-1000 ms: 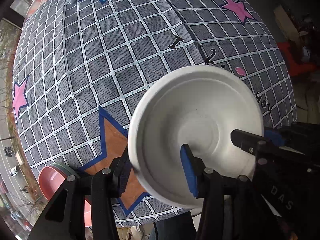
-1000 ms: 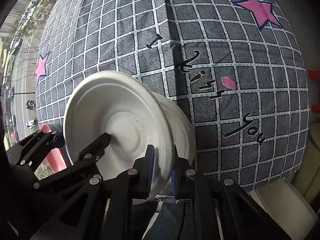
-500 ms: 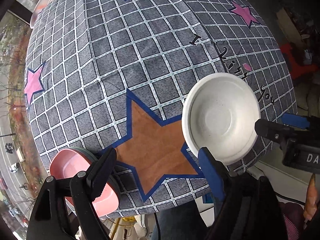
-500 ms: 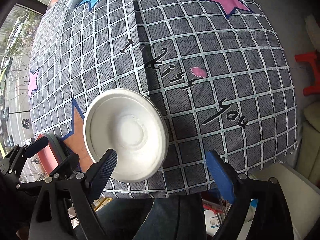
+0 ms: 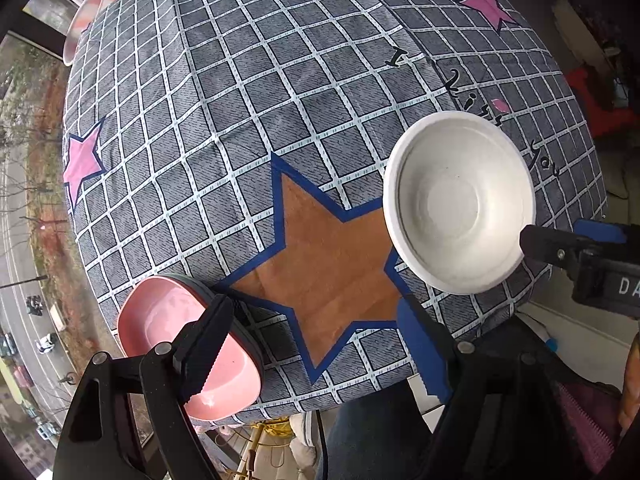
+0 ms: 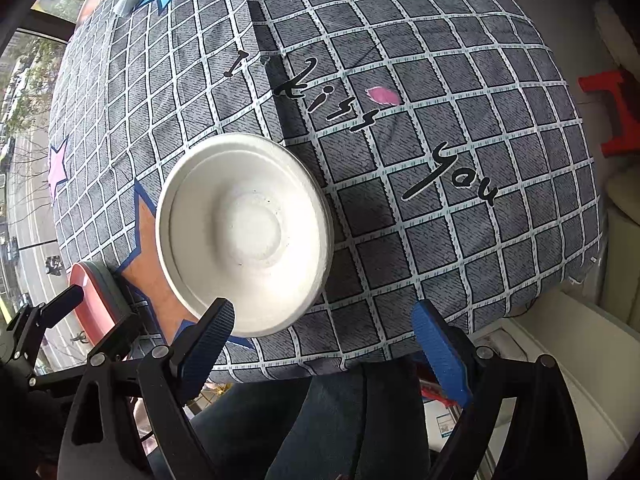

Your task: Organize plates and bowls

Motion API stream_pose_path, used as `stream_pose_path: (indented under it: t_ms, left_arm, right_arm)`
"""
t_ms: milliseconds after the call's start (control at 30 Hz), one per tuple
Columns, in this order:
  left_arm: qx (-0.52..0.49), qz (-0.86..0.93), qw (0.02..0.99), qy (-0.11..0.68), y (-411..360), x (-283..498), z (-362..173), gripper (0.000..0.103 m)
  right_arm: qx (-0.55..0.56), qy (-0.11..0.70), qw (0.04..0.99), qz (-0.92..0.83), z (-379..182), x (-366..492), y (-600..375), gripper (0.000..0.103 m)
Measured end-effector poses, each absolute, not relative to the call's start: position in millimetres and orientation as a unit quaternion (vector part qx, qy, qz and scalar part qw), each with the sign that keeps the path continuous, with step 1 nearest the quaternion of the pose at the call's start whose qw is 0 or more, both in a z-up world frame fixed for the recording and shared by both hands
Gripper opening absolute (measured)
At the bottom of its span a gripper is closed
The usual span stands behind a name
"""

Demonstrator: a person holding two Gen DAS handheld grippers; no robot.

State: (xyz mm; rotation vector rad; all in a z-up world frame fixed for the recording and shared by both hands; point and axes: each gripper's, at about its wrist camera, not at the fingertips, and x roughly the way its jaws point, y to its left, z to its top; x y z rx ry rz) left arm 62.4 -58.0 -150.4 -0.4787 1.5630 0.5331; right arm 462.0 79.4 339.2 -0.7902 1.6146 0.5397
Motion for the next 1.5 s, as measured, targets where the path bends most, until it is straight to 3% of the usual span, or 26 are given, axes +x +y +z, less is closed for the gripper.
stream_pose_path:
  t_ms: [733,1500]
  left_arm:
    - [-0.194,0.267,0.64,0.694,-48,57,-138,0.086]
    - [-0.268,0.263,0.661,0.65,-49,60,-135,0.086]
  right_arm:
    - [-0.312,0.711,0.586,0.232,330,456,65,0.091]
    - [-0.332,0.699,0.605,0.187,362,473,33,0.091]
